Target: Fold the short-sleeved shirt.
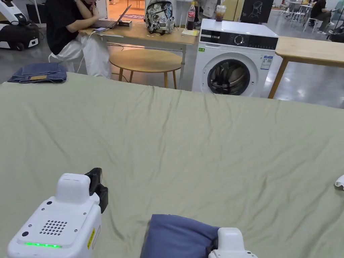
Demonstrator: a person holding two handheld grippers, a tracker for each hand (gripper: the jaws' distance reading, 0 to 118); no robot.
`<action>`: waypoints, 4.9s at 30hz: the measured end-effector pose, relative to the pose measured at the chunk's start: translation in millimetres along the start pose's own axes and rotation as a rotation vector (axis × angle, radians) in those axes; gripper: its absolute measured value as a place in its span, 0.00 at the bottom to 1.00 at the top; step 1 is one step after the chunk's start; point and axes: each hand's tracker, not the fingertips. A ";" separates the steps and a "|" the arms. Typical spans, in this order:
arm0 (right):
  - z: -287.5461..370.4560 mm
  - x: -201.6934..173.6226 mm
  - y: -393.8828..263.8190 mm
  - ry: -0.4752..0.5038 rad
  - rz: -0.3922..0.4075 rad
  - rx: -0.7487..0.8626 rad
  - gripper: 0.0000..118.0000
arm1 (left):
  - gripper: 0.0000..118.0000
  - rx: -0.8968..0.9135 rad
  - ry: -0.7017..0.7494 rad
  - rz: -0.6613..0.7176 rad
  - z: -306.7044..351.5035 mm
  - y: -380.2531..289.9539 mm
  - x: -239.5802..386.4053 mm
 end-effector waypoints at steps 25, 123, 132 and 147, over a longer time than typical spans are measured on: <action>-6.4 13.5 6.9 0.041 -0.069 -0.092 0.00 | 0.60 -0.983 -0.799 0.687 -110.8 -89.2 -28.5; -20.0 -59.3 89.7 0.109 0.063 -0.006 0.00 | 0.36 -0.561 0.139 0.199 -46.3 34.7 -304.9; -9.7 -32.7 94.0 0.072 0.015 0.045 0.00 | 0.00 -0.385 -0.002 0.042 -65.4 36.2 -157.1; 25.5 26.4 111.9 -0.051 -0.075 0.265 0.00 | 0.00 -0.083 -0.033 -0.066 -61.7 47.4 27.0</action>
